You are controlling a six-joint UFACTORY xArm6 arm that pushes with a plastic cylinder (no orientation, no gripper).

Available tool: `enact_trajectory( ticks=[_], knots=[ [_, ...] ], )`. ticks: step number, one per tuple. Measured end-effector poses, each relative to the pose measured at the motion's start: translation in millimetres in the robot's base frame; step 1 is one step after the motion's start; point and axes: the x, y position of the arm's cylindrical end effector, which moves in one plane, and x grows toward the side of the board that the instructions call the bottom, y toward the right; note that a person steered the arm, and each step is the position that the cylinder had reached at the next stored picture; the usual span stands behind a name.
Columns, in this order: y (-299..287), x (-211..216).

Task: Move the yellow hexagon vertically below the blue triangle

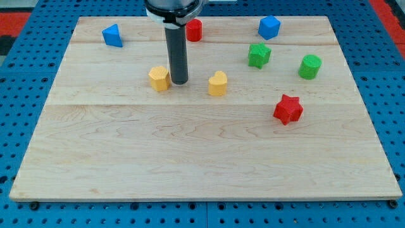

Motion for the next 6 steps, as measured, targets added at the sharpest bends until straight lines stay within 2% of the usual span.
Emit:
enact_trajectory(
  ticks=[3,4,6],
  knots=[
    [-103.8,-14.9],
    [-120.2,-17.8],
    [-86.7,-27.7]
  ],
)
